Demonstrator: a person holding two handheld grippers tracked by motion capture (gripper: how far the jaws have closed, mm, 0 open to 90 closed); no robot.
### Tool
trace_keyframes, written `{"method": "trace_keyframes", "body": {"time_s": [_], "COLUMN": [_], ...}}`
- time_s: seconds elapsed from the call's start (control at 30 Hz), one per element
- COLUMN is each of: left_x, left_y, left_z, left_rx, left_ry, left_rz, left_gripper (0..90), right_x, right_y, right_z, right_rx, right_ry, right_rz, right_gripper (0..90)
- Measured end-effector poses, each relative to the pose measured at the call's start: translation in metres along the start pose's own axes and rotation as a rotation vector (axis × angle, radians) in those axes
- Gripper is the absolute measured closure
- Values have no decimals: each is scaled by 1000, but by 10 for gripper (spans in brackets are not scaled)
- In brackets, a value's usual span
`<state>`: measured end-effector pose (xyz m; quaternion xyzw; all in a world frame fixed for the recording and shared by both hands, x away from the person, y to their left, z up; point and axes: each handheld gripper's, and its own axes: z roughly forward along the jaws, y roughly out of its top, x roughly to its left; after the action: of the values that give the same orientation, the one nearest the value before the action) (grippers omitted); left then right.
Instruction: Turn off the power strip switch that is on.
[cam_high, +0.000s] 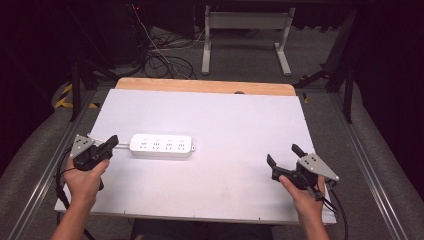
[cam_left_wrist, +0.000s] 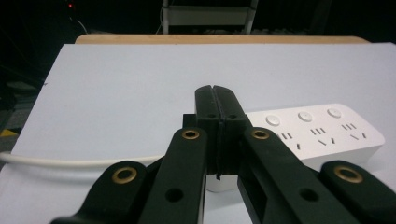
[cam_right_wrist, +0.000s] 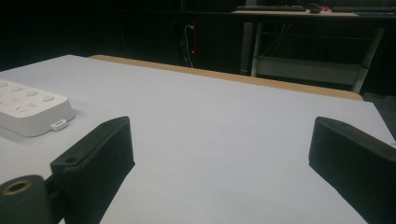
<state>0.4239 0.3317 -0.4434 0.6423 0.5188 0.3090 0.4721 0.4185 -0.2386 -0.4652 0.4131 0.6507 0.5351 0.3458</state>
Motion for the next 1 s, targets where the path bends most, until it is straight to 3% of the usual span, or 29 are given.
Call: {"method": "trace_keyframes", "body": {"time_s": [0.1,0.23,0.27,0.57,0.6,0.83,1.0], "left_x": [-1,-8,-8,-21,-23,-26,-29], "left_y": [4,13,13,24,25,28,30], "left_z": [2,12,12,48,56,74,80], "left_rx": [17,82,82,217,243,300,319], "left_ry": [-14,-29,-29,-34,-45,-58,-69], "left_rz": [5,69,69,180,185,189,196], "left_gripper": [900,900,900,900,900,900,900], "right_x": [0,-1,-1,1,1,2,3], "right_y": [0,1,1,-1,-1,-1,-2], "right_z": [-1,-2,-2,1,1,1,2], "right_rx": [-2,-7,-7,4,4,6,9], "right_ry": [5,8,8,7,7,12,14], "right_rz": [8,13,13,13,13,12,17], "right_gripper": [73,74,74,78,78,78,78]}}
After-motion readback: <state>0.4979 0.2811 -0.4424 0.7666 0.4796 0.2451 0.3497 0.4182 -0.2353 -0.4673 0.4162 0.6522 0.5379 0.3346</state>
